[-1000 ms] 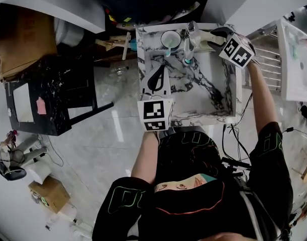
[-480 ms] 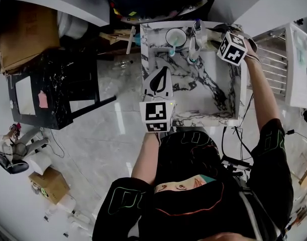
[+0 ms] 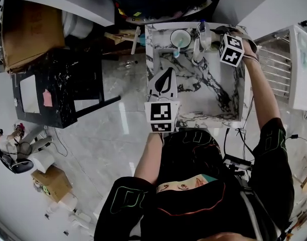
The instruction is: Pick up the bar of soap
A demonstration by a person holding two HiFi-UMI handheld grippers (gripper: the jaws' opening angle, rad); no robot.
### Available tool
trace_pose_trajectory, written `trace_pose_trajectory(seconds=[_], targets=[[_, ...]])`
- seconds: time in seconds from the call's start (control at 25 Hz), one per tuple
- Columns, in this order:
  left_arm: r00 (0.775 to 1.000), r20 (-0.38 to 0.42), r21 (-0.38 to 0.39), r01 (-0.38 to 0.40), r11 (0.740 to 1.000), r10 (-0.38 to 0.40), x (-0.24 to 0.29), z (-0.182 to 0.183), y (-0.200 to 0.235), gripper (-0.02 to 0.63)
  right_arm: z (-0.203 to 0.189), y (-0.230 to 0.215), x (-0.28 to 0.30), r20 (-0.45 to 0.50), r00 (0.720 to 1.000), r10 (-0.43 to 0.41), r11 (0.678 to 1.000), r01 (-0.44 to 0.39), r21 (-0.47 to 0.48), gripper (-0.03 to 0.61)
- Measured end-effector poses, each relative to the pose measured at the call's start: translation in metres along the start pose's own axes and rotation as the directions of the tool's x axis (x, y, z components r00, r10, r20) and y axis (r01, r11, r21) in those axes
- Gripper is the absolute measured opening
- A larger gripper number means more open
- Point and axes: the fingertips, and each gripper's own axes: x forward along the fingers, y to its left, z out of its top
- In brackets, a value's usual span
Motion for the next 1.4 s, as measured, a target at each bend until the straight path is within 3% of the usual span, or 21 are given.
trace_pose_trajectory(seconds=[0.2,0.44,0.72,0.8,0.88,1.0,1.08,1.16,1.24,1.4], targets=[[1.000,0.020,0.019,-0.003,1.000,0.003,-0.006,0.009,0.003,0.008,-0.002,-0.001,0.000,-0.018,0.999,-0.045,0.999,0.045,0.018,0.190],[0.999,0.047,0.015,0.013,1.000,-0.013,-0.013,0.013,0.004,0.008,0.006,-0.009,-0.025,0.048,0.987,-0.153,0.979,0.144,0.147,0.189],[0.994,0.100,0.011,0.048,0.999,-0.049,-0.014,0.031,0.000,0.008,0.014,-0.016,-0.080,0.138,0.951,-0.277,0.892,0.201,0.405,0.188],[0.991,0.120,0.011,0.062,0.998,-0.063,-0.011,0.037,-0.002,0.008,0.013,-0.017,-0.090,0.148,0.935,-0.321,0.846,0.213,0.488,0.187],[0.987,0.139,0.021,0.079,0.997,-0.081,-0.009,0.045,-0.005,0.008,0.011,-0.015,-0.099,0.169,0.914,-0.368,0.778,0.203,0.594,0.187],[0.981,0.168,0.032,0.094,0.995,-0.098,-0.011,0.058,-0.009,0.008,0.011,-0.013,-0.116,0.225,0.879,-0.420,0.662,0.128,0.739,0.189],[0.977,0.184,0.039,0.102,0.994,-0.108,-0.014,0.065,-0.014,0.008,0.010,-0.013,-0.134,0.262,0.842,-0.471,0.570,0.064,0.819,0.188],[0.973,0.198,0.048,0.111,0.993,-0.118,-0.017,0.072,-0.019,0.008,0.010,-0.013,-0.155,0.283,0.802,-0.527,0.501,0.024,0.865,0.187],[0.964,0.228,0.060,0.124,0.990,-0.134,-0.017,0.085,-0.023,0.008,0.011,-0.017,-0.180,0.291,0.755,-0.588,0.455,0.010,0.891,0.187],[0.947,0.282,0.072,0.138,0.988,-0.153,-0.015,0.113,-0.030,0.008,0.019,-0.025,-0.234,0.297,0.650,-0.699,0.391,0.000,0.920,0.187]])
